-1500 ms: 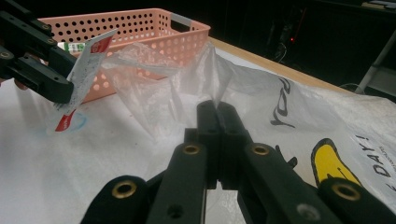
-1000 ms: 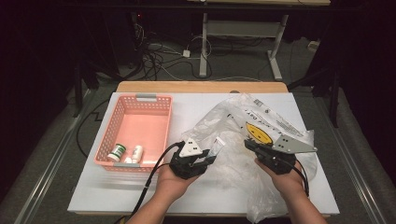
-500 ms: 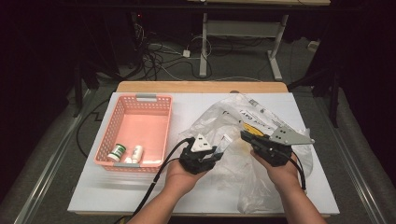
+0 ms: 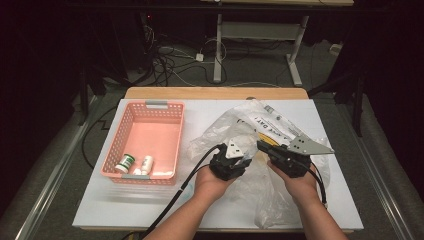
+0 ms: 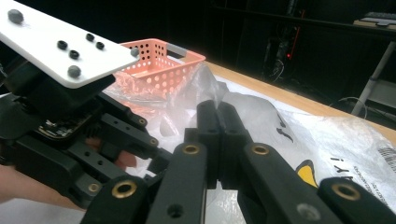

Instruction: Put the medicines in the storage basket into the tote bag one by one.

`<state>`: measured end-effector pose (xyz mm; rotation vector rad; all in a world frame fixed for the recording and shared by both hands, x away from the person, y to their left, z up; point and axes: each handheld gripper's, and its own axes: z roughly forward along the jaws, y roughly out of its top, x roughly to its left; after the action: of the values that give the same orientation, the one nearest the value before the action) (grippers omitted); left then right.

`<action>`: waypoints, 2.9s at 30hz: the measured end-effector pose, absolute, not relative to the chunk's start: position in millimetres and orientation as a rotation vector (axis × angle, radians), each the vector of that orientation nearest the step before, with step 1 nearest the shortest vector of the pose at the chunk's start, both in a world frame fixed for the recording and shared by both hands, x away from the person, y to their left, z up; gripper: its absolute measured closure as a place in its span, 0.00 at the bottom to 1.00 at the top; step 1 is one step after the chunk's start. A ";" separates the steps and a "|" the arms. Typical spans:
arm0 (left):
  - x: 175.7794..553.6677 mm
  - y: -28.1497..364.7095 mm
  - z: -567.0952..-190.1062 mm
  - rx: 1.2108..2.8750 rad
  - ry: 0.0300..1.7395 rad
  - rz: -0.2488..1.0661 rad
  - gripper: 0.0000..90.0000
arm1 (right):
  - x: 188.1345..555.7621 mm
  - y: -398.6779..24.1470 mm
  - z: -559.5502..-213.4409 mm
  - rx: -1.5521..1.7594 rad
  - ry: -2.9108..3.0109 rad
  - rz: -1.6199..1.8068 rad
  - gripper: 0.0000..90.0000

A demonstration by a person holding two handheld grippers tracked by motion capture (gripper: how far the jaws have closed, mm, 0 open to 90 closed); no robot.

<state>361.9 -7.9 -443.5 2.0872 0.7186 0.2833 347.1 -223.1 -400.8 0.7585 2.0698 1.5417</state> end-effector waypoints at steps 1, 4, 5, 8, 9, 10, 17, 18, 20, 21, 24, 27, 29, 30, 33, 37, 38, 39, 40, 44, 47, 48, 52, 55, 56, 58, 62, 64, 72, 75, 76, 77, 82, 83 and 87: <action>363.0 -9.3 -444.3 2.083 0.719 0.279 0.74 | 347.2 -223.3 -401.2 0.764 2.071 1.542 1.00; 366.1 -12.9 -447.2 2.084 0.726 0.291 0.74 | 347.6 -223.3 -401.8 0.766 2.072 1.541 1.00; 367.1 -13.5 -448.4 2.080 0.731 0.294 0.74 | 347.8 -223.4 -401.9 0.763 2.070 1.542 1.00; 369.9 -15.1 -451.3 2.074 0.739 0.301 0.74 | 347.8 -224.4 -401.5 0.765 2.069 1.542 1.00; 370.9 -15.5 -452.2 2.072 0.744 0.299 0.74 | 347.9 -224.8 -401.6 0.764 2.068 1.542 1.00; 371.8 -16.1 -453.0 2.071 0.745 0.300 0.74 | 348.1 -225.1 -401.7 0.767 2.066 1.542 1.00; 378.0 -22.2 -458.6 2.063 0.764 0.307 0.74 | 349.2 -226.6 -402.8 0.773 2.064 1.541 1.00; 378.8 -23.1 -459.5 2.061 0.765 0.303 0.74 | 349.4 -226.9 -402.8 0.771 2.062 1.543 1.00; 380.1 -24.8 -461.3 2.063 0.760 0.303 0.74 | 349.6 -227.5 -402.6 0.771 2.062 1.542 1.00; 380.3 -25.5 -461.8 2.061 0.764 0.302 0.74 | 349.8 -227.9 -402.4 0.773 2.061 1.543 1.00; 381.7 -25.8 -462.2 2.048 0.769 0.293 0.70 | 350.2 -228.7 -402.4 0.779 2.059 1.544 1.00; 379.7 -24.8 -459.9 2.052 0.760 0.283 0.65 | 349.9 -229.3 -402.4 0.781 2.059 1.544 1.00; 378.2 -23.5 -458.5 2.062 0.763 0.273 0.60 | 350.1 -230.0 -402.2 0.775 2.057 1.545 1.00; 376.6 -21.8 -457.8 2.064 0.763 0.265 0.59 | 350.1 -230.3 -402.1 0.773 2.056 1.545 1.00; 371.6 -17.3 -456.1 2.073 0.755 0.248 0.56 | 349.5 -231.7 -402.2 0.775 2.056 1.544 1.00; 364.6 -7.8 -454.2 2.070 0.746 0.222 0.50 | 348.7 -233.1 -403.0 0.786 2.061 1.537 1.00; 362.7 -4.9 -453.7 2.066 0.746 0.219 0.49 | 348.5 -233.2 -403.1 0.786 2.063 1.535 1.00; 360.5 -2.4 -453.3 2.062 0.741 0.216 0.48 | 348.5 -233.4 -403.4 0.783 2.063 1.535 1.00; 358.1 0.4 -452.8 2.059 0.732 0.212 0.46 | 348.2 -233.6 -403.5 0.784 2.065 1.534 1.00; 347.8 11.0 -451.7 2.056 0.713 0.205 0.41 | 347.3 -234.4 -403.8 0.779 2.068 1.529 1.00; 342.2 18.1 -451.6 2.049 0.697 0.178 0.37 | 346.5 -234.5 -404.3 0.778 2.075 1.524 1.00; 339.9 21.0 -451.4 2.055 0.691 0.167 0.35 | 346.3 -234.5 -404.5 0.776 2.076 1.520 1.00; 330.2 30.8 -449.8 2.055 0.681 0.161 0.28 | 345.1 -234.7 -405.6 0.776 2.080 1.514 1.00; 323.1 39.1 -449.0 2.044 0.678 0.145 0.23 | 345.0 -235.5 -406.9 0.782 2.084 1.507 1.00; 320.9 42.0 -449.0 2.039 0.683 0.138 0.21 | 345.2 -235.6 -407.5 0.784 2.082 1.507 1.00; 316.9 47.5 -448.6 2.034 0.687 0.131 0.17 | 345.1 -235.8 -408.1 0.785 2.085 1.502 1.00; 307.0 57.4 -445.2 2.033 0.672 0.153 0.13 | 344.9 -236.7 -408.6 0.793 2.083 1.499 1.00; 301.0 61.1 -445.5 2.028 0.667 0.171 0.09 | 344.6 -237.5 -408.2 0.789 2.081 1.500 1.00; 295.3 65.9 -447.6 2.015 0.694 0.162 0.00 | 344.0 -237.6 -407.9 0.785 2.076 1.501 1.00; 295.9 68.0 -444.8 2.010 0.700 0.151 0.00 | 343.8 -238.4 -407.5 0.784 2.075 1.501 1.00; 295.4 69.5 -443.0 2.010 0.699 0.156 0.00 | 343.5 -239.0 -407.3 0.790 2.074 1.501 1.00; 294.7 71.6 -441.1 2.008 0.699 0.157 0.00 | 343.5 -239.6 -407.1 0.791 2.071 1.502 1.00; 289.2 84.9 -434.6 2.013 0.702 0.207 0.00 | 343.3 -241.5 -406.1 0.783 2.066 1.507 1.00; 288.6 88.4 -433.6 2.009 0.706 0.215 0.00 | 343.2 -241.3 -406.1 0.783 2.065 1.508 1.00; 287.9 104.7 -429.6 1.981 0.735 0.239 0.00 | 342.7 -240.3 -406.1 0.786 2.069 1.511 1.00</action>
<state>287.9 104.7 -429.6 1.9806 0.7353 0.2386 342.7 -240.3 -406.1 0.7863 2.0689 1.5106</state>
